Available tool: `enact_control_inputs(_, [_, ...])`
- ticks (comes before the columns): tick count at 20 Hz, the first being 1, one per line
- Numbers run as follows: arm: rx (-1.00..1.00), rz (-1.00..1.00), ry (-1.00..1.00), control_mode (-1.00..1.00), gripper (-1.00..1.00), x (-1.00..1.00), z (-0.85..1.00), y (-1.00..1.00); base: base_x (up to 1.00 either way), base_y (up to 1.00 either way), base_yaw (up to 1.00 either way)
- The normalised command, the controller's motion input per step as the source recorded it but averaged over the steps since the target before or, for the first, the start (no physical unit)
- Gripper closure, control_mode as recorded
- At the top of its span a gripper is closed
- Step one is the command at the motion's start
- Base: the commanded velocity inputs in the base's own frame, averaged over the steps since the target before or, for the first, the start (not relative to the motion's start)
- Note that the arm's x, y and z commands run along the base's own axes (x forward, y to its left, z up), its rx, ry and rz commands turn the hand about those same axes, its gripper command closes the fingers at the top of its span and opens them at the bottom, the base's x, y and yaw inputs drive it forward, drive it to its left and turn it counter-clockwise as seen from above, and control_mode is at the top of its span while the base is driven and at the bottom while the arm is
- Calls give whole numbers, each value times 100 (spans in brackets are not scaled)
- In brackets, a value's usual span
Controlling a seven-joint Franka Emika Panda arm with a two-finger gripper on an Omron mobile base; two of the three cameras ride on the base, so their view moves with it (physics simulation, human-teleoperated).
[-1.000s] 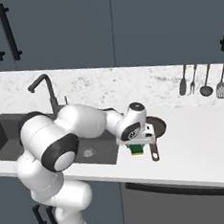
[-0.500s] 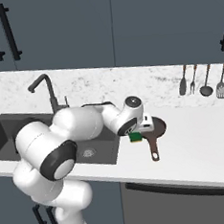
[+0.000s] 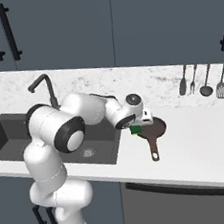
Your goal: Pick the pan and sponge and place them into the sink. Then turn on the water.
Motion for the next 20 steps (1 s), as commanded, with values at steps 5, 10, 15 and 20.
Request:
enact_control_inputs(5, [0, 0, -4, -100, 100, 48, -8, -45, 0, 0, 0])
enact_control_inputs(10, [0, 0, -3, -100, 100, 54, -19, -23, 0, 0, 0])
enact_control_inputs(15, [0, 0, 0, -100, 100, 20, -51, -13, 0, 0, 0])
enact_control_inputs(20, [0, 0, 0, -100, 100, 16, -33, -19, 0, 0, 0])
